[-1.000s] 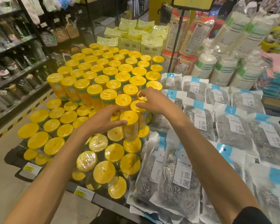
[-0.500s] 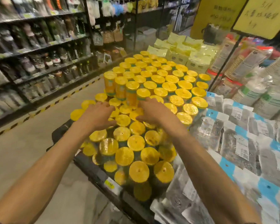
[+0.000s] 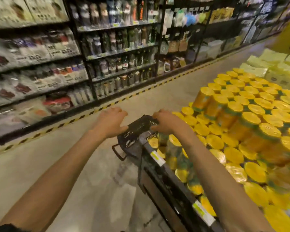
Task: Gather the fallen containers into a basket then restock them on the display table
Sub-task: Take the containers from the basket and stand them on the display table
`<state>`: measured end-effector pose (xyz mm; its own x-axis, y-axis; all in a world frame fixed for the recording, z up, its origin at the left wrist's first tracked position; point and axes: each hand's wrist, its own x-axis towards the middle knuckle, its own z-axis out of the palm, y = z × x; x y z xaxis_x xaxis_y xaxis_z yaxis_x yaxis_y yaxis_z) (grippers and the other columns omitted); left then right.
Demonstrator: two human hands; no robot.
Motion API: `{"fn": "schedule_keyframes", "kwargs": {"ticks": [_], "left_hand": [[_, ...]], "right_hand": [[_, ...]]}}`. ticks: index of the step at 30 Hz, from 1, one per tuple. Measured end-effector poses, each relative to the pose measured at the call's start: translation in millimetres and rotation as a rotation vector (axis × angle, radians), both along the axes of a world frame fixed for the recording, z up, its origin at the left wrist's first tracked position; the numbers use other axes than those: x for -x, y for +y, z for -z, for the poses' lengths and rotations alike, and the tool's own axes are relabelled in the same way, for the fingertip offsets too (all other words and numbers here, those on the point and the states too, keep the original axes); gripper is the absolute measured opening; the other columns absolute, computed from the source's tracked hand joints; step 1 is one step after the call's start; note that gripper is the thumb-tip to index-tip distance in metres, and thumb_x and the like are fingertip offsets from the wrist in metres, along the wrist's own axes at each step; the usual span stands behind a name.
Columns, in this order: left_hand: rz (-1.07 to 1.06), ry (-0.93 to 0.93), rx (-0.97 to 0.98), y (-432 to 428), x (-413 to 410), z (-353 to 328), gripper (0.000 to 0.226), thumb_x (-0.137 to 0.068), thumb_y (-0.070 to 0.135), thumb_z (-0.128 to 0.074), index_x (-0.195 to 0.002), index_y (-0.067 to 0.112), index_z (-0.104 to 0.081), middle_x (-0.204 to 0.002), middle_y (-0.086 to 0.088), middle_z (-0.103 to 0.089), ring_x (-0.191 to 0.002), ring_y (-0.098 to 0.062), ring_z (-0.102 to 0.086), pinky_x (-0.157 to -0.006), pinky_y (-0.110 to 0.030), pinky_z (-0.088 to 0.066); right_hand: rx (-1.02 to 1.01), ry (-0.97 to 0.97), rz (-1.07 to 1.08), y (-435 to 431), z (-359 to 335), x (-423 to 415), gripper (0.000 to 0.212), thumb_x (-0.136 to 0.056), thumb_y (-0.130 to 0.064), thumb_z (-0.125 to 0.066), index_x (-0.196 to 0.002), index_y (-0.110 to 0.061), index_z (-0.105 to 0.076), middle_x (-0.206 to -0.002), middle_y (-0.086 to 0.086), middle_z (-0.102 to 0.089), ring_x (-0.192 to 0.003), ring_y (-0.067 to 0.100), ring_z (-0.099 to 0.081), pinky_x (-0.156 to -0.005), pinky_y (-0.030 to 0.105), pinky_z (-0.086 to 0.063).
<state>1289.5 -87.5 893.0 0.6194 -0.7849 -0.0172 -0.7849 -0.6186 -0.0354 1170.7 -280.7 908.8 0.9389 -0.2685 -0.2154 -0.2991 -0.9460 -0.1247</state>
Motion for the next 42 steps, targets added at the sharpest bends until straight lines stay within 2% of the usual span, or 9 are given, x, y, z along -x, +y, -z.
{"fn": "schedule_keyframes", "kwargs": {"ticks": [5, 8, 12, 17, 22, 27, 34, 38, 42], "left_hand": [[-0.131, 0.035, -0.062, 82.9, -48.7, 17.1, 0.062, -0.092, 0.055, -0.053, -0.145, 0.026, -0.04, -0.147, -0.004, -0.041, -0.133, -0.025, -0.04, -0.107, -0.044, -0.038], [-0.193, 0.061, -0.061, 117.1, -79.6, 21.4, 0.061, -0.093, 0.052, -0.052, -0.146, 0.025, -0.039, -0.145, -0.005, -0.043, -0.132, -0.026, -0.041, -0.107, -0.045, -0.038], [-0.233, 0.103, -0.039, 140.0, -123.0, 27.0, 0.054, -0.094, 0.05, -0.052, -0.142, 0.025, -0.043, -0.136, -0.004, -0.053, -0.124, -0.025, -0.049, -0.101, -0.045, -0.043], [-0.237, 0.114, -0.076, 140.0, -191.7, 43.1, 0.049, -0.095, 0.048, -0.052, -0.138, 0.025, -0.048, -0.131, -0.003, -0.056, -0.118, -0.024, -0.052, -0.095, -0.041, -0.046], [-0.148, 0.103, -0.187, 111.9, -276.3, 71.5, 0.051, -0.094, 0.048, -0.052, -0.14, 0.026, -0.046, -0.14, -0.002, -0.049, -0.126, -0.024, -0.046, -0.1, -0.041, -0.039], [-0.073, 0.121, -0.25, 66.0, -359.5, 88.9, 0.053, -0.095, 0.05, -0.048, -0.141, 0.025, -0.044, -0.14, -0.004, -0.048, -0.127, -0.026, -0.044, -0.102, -0.044, -0.039], [0.012, 0.225, -0.253, 1.4, -426.9, 119.7, 0.054, -0.096, 0.046, -0.049, -0.143, 0.021, -0.04, -0.139, -0.007, -0.046, -0.131, -0.03, -0.039, -0.106, -0.047, -0.032], [0.155, 0.241, -0.261, -48.1, -451.2, 139.5, 0.055, -0.095, 0.045, -0.051, -0.143, 0.02, -0.04, -0.142, -0.008, -0.044, -0.133, -0.03, -0.037, -0.107, -0.046, -0.031], [0.348, 0.266, -0.296, -106.0, -467.9, 159.9, 0.06, -0.094, 0.045, -0.051, -0.146, 0.019, -0.036, -0.145, -0.008, -0.041, -0.135, -0.03, -0.036, -0.107, -0.045, -0.032]], "right_hand": [[-0.071, 0.054, -0.079, 56.2, 17.6, -77.1, 0.054, -0.091, -0.048, -0.06, -0.135, -0.018, -0.051, -0.13, 0.011, -0.048, -0.12, 0.033, -0.046, -0.094, 0.043, -0.046], [-0.089, 0.069, -0.138, 83.2, 23.7, -122.4, 0.059, -0.092, -0.048, -0.06, -0.14, -0.017, -0.048, -0.138, 0.013, -0.045, -0.126, 0.034, -0.044, -0.1, 0.045, -0.044], [-0.155, 0.1, -0.179, 105.2, 39.0, -177.1, 0.059, -0.093, -0.048, -0.06, -0.142, -0.019, -0.046, -0.143, 0.011, -0.041, -0.13, 0.033, -0.041, -0.105, 0.045, -0.04], [-0.202, 0.115, -0.176, 108.5, 71.8, -244.5, 0.057, -0.093, -0.049, -0.06, -0.14, -0.02, -0.047, -0.142, 0.008, -0.043, -0.128, 0.029, -0.043, -0.1, 0.04, -0.039], [-0.227, 0.053, -0.095, 83.5, 99.5, -317.3, 0.053, -0.093, -0.046, -0.061, -0.137, -0.018, -0.051, -0.137, 0.01, -0.048, -0.125, 0.03, -0.045, -0.099, 0.041, -0.043], [-0.211, -0.011, 0.045, 44.6, 119.0, -378.3, 0.049, -0.094, -0.042, -0.058, -0.135, -0.016, -0.052, -0.136, 0.01, -0.049, -0.124, 0.03, -0.045, -0.099, 0.042, -0.044], [-0.175, 0.184, 0.198, 0.1, 147.2, -413.9, 0.059, -0.088, -0.046, -0.061, -0.14, -0.02, -0.048, -0.14, 0.011, -0.044, -0.132, 0.033, -0.038, -0.104, 0.046, -0.04], [-0.188, 0.21, 0.321, -22.6, 159.6, -414.7, 0.063, -0.089, -0.049, -0.059, -0.143, -0.02, -0.043, -0.145, 0.013, -0.04, -0.133, 0.036, -0.037, -0.104, 0.05, -0.04], [-0.207, 0.236, 0.508, -39.2, 173.7, -405.3, 0.059, -0.092, -0.048, -0.058, -0.139, -0.015, -0.046, -0.14, 0.014, -0.043, -0.13, 0.036, -0.04, -0.1, 0.047, -0.041]]}}
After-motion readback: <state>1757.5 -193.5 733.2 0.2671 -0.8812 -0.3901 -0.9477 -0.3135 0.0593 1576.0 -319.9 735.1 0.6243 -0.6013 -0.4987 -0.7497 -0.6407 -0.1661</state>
